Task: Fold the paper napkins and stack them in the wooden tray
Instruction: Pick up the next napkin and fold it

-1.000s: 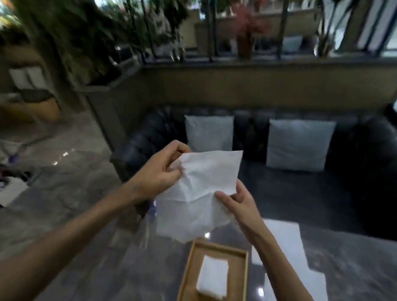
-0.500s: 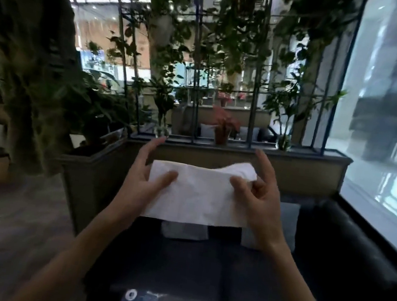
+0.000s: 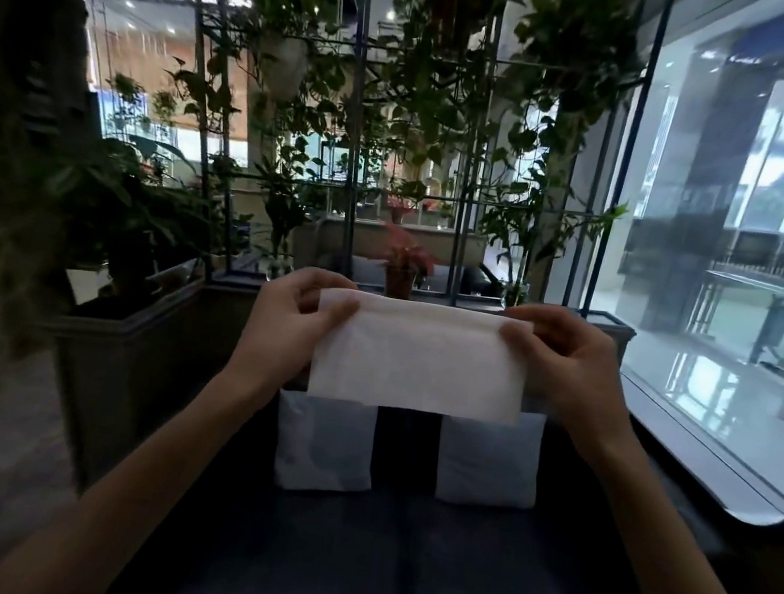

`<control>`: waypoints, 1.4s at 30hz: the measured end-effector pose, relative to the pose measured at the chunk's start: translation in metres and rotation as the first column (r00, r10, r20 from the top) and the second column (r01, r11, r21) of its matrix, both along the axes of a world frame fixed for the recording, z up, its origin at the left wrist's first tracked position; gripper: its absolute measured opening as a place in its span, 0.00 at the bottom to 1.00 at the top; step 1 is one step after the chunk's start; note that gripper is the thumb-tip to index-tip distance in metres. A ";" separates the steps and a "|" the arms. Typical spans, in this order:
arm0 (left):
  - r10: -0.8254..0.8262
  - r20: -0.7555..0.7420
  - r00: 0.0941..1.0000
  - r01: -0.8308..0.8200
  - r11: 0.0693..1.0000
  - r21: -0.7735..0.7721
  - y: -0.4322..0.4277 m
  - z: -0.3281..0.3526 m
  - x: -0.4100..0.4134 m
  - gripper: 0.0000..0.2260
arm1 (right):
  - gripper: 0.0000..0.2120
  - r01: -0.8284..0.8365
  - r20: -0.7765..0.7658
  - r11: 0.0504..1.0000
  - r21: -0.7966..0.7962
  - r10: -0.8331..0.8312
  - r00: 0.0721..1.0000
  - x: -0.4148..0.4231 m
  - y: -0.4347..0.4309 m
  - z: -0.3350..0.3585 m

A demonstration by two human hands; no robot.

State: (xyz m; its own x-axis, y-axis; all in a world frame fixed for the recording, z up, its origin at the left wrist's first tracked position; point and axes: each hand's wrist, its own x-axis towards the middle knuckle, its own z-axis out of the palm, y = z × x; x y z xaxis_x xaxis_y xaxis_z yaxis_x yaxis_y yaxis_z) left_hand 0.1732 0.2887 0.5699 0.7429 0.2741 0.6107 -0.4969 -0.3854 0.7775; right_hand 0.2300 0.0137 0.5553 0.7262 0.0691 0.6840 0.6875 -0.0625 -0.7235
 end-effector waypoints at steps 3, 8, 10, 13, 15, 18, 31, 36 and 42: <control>0.020 -0.012 1.000 -0.019 0.998 0.055 0.003 0.008 0.003 0.04 | 0.06 0.020 -0.024 0.999 -0.039 -0.021 0.999 0.008 -0.002 0.008; 0.128 0.048 0.991 -0.134 0.974 0.182 0.002 0.021 0.004 0.07 | 0.05 0.029 -0.055 0.994 -0.102 -0.035 0.998 0.020 -0.003 0.019; 0.171 0.057 0.984 -0.180 0.962 0.208 0.002 0.027 0.004 0.09 | 0.05 0.027 -0.057 0.993 -0.118 -0.034 0.998 0.024 -0.003 0.024; 0.208 0.060 0.976 -0.216 0.944 0.249 0.003 0.034 0.001 0.11 | 0.03 0.021 -0.068 0.974 -0.225 -0.037 0.997 0.029 -0.003 0.032; 0.225 -0.008 0.974 -0.214 0.936 0.279 0.008 0.036 0.001 0.10 | 0.03 0.042 -0.026 0.942 -0.332 -0.054 0.998 0.030 0.000 0.037; 0.364 -0.164 0.917 -0.260 0.856 0.447 0.007 0.036 0.001 0.03 | 0.03 0.035 0.041 0.920 -0.391 -0.021 0.999 0.029 0.006 0.045; -0.416 -0.293 0.861 0.432 0.902 -0.011 -0.059 -0.002 0.004 0.11 | 0.06 -0.015 0.153 0.529 -0.849 0.272 0.950 0.004 0.025 0.106; -0.389 -0.187 0.902 0.368 0.920 -0.138 -0.071 -0.010 0.002 0.11 | 0.10 -0.001 0.206 0.785 -0.619 0.163 0.965 0.004 0.009 0.092; -0.280 -0.064 0.958 0.251 0.924 -0.288 -0.075 -0.006 -0.005 0.05 | 0.32 -0.242 -0.213 0.968 -0.072 0.222 0.952 -0.005 -0.007 0.013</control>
State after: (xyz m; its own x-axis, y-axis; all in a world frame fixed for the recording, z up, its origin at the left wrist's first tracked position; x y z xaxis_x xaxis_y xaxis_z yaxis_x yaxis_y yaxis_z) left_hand 0.1687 0.2133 0.5638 0.8659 0.2036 0.4569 -0.4638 -0.0151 0.8858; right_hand 0.2255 0.0064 0.5684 0.8041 0.3100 0.5072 0.5319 0.0056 -0.8468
